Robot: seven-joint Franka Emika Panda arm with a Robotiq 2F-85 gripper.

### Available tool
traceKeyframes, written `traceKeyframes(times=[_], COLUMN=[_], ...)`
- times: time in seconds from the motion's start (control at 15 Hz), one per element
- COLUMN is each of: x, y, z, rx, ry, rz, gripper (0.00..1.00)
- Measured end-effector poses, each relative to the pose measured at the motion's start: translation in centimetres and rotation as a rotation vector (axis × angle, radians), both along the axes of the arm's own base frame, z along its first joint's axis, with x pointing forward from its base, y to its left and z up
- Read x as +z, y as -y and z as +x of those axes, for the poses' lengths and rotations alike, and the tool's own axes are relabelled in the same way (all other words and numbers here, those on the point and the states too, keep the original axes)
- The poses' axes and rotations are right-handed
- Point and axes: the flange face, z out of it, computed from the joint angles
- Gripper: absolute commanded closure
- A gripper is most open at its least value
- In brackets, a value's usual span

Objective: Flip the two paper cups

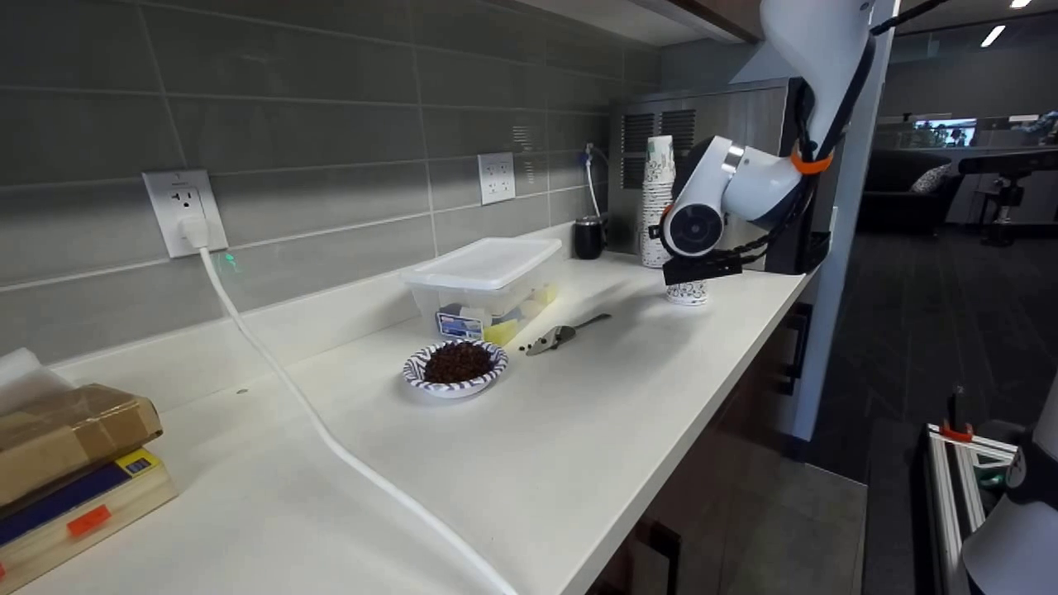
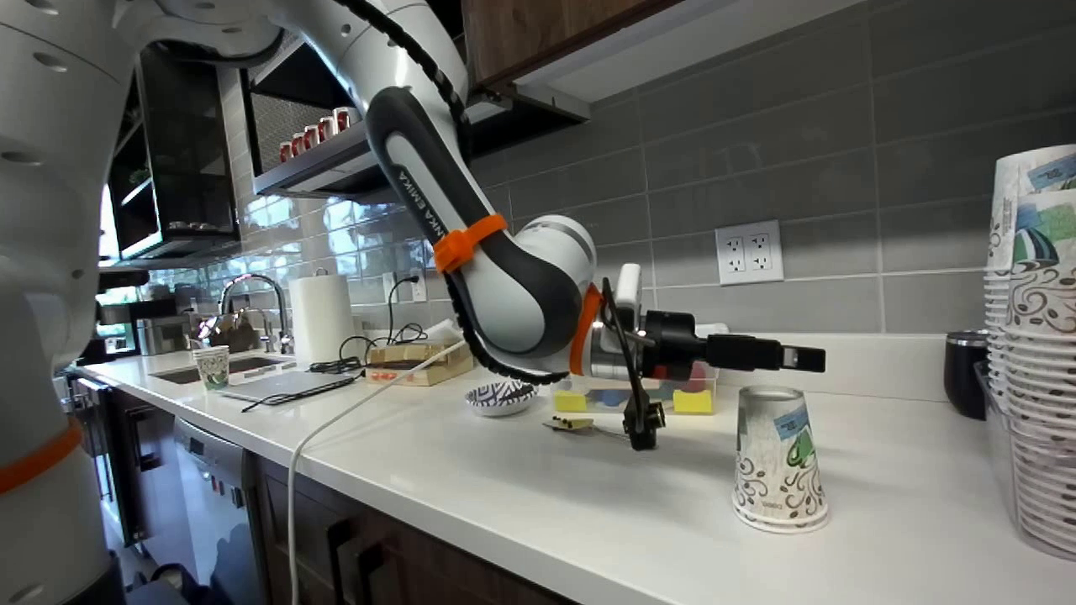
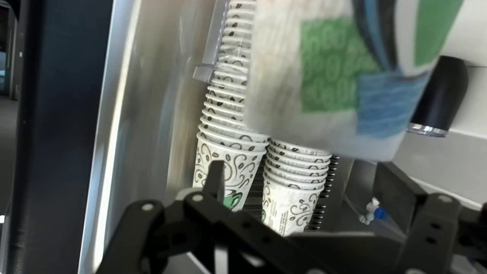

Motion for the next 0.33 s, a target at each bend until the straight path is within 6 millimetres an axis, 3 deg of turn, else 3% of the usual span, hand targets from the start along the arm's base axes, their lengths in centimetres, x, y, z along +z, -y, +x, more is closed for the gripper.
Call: traceKeyframes(times=[0.33], x=[5.2], y=[0.4], z=[-0.3], rx=[-0.011], ry=[0.065], rz=[0.057], gripper=[0.00])
